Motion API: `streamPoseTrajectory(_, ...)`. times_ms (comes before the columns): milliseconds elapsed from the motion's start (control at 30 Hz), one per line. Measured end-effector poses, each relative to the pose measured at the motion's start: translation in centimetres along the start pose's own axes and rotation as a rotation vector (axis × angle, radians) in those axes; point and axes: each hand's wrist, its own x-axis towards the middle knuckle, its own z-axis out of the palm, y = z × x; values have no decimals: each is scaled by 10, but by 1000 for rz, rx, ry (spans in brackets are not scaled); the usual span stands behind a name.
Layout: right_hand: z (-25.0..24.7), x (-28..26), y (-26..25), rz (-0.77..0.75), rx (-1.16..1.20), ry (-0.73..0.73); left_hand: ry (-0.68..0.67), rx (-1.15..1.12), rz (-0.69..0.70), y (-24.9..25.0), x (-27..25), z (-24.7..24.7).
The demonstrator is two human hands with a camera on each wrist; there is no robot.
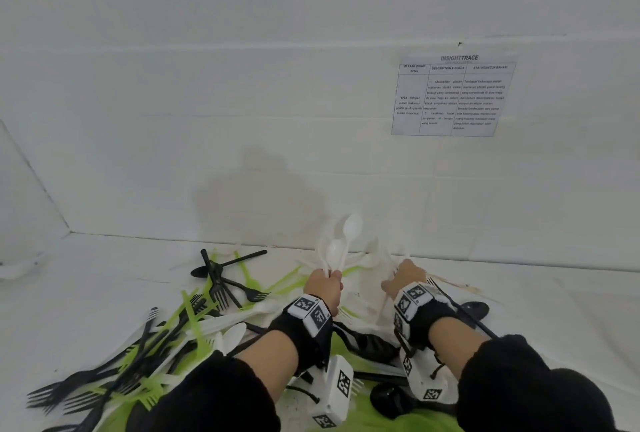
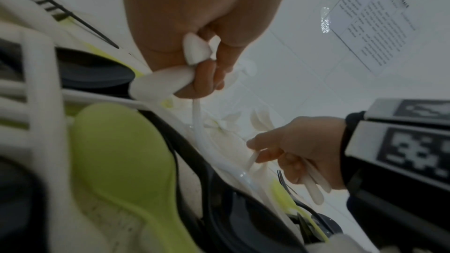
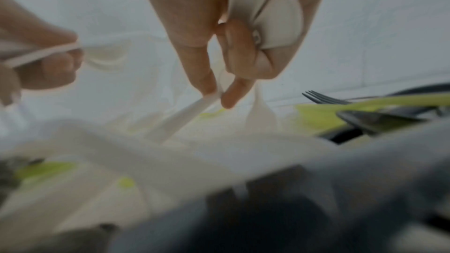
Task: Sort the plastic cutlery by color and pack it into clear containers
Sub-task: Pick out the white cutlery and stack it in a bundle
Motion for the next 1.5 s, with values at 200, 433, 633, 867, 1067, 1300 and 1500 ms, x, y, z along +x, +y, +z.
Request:
streamPoseTrajectory(200,-16,-6,-1,-79,275,76,8,-11,11,-1,-2,0)
streamPoseTrajectory(433,-27,-18,-14,-200,534,168,-26,-29,15,-5,-9,9)
streamPoseTrajectory(633,-15,-33,-29,-99,655,118,-59,24,56,-4,-27,17)
streamPoseTrajectory(867,-4,-45,-31,-49,675,41,-140,58,153,-6,-44,13)
streamPoseTrajectory(1067,-11,-55,-32,-91,658,117,-136,-56,69,4,-58,4)
streamPoseTrajectory(1300,-22,-69,-40,-164,608,118,9,158,175,9,-59,-7)
streamPoseTrajectory(1500,-16,-79,-39,-128,555,107,-178,188,105,11,-76,-3)
